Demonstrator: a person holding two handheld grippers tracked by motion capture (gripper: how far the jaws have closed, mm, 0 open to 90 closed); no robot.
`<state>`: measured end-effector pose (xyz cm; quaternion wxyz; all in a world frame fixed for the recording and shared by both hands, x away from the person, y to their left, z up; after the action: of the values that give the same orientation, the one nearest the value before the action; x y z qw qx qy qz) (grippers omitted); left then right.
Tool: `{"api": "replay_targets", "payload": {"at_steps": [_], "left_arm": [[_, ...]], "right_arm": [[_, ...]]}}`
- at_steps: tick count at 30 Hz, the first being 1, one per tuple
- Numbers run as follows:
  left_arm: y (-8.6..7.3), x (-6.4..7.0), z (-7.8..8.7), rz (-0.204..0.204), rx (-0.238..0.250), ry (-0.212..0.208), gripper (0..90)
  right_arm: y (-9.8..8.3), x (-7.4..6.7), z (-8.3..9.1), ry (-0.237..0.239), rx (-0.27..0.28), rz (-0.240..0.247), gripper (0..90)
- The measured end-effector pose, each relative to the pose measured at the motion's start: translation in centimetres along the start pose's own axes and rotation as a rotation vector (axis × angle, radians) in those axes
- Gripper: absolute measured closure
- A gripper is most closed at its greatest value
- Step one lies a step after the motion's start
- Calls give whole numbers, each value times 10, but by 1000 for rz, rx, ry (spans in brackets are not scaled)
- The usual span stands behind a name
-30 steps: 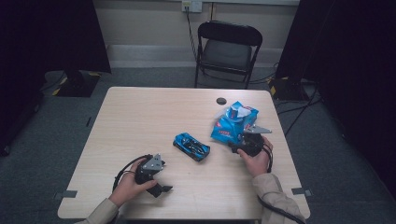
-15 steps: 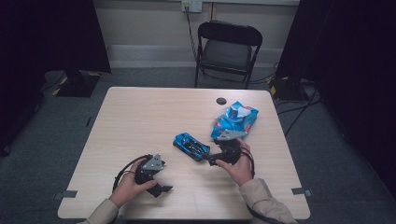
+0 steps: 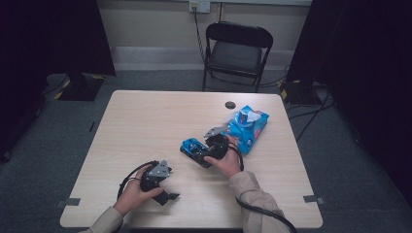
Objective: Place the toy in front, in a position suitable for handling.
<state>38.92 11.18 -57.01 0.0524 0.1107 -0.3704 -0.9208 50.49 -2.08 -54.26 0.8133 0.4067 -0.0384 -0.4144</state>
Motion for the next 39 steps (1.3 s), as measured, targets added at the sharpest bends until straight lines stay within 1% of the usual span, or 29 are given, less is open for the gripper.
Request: {"api": "replay_targets", "payload": {"at_steps": [1, 2, 4, 5, 7, 8, 9, 10, 13, 14, 16, 18, 21, 23, 25, 26, 27, 28, 29, 30, 32, 33, 37, 39], "left_arm": [[0, 0, 0, 0, 1, 0, 0], [0, 0, 0, 0, 0, 0, 0], [0, 0, 0, -3, -2, 0, 0], [0, 0, 0, -3, -2, 0, 0], [0, 0, 0, -3, -2, 0, 0], [0, 0, 0, -3, -2, 0, 0], [0, 0, 0, -3, -2, 0, 0], [0, 0, 0, -3, -3, 0, 0], [0, 0, 0, -3, -2, 0, 0], [0, 0, 0, -3, -2, 0, 0], [0, 0, 0, -3, -3, 0, 0], [0, 0, 0, -2, -2, 0, 0], [0, 0, 0, -3, -2, 0, 0], [0, 0, 0, -3, -2, 0, 0], [0, 0, 0, -4, -2, 1, 0], [0, 0, 0, -3, -2, 0, 0], [0, 0, 0, -3, -2, 1, 0], [0, 0, 0, -3, -2, 0, 0], [0, 0, 0, -3, -2, 0, 0], [0, 0, 0, -3, -2, 1, 0], [0, 0, 0, -3, -2, 0, 0], [0, 0, 0, -3, -2, 1, 0], [0, 0, 0, -4, -2, 0, 0], [0, 0, 0, -4, -2, 0, 0]], "right_arm": [[0, 0, 0, 0, 0, 0, 159], [-1, 1, -7, -2, -26, -10, 165], [-3, 2, -10, 1, -35, -16, 169], [-4, 1, -12, 8, -39, -11, 174], [-5, 1, -14, 4, -48, -4, 177], [-7, 1, -15, -4, -56, 6, 177], [-8, 1, -17, -2, -65, 9, 186], [-11, 1, -19, -7, -80, 5, 172], [-10, 0, -21, -4, -66, 5, 183], [-10, -1, -21, -12, -63, 19, 187], [-11, -2, -22, -16, -55, 23, 186], [-11, -2, -23, -32, -61, 28, 189], [-11, -2, -23, -38, -58, 29, 195], [-11, -1, -21, -41, -47, 0, 211], [-10, 0, -18, -41, -34, -28, 278], [-8, 0, -16, -44, -15, -23, 279], [-9, 1, -15, -56, -35, -10, 279], [-10, 0, -15, -69, -37, 16, 279], [-10, 0, -15, -69, -37, 16, 279], [-10, 0, -15, -77, -42, 6, 280], [-10, 0, -15, -75, -41, 0, 280], [-9, 0, -15, -70, -38, -19, 280], [-9, 0, -13, -78, -39, -16, 281], [-8, 2, -11, -78, -28, -19, 280]]}}
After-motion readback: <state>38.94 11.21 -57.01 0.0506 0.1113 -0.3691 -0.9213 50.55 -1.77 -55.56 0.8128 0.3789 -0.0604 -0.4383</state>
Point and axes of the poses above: each handheld gripper's, and its own axes: z roughly backward along the jaws, y roughly out of its top, x roughly to its right, the point moved 9 cm from there along -z, roughly forward along the jaws, and after that the axes turned 15 degrees about -z, right-handed, at the moved point
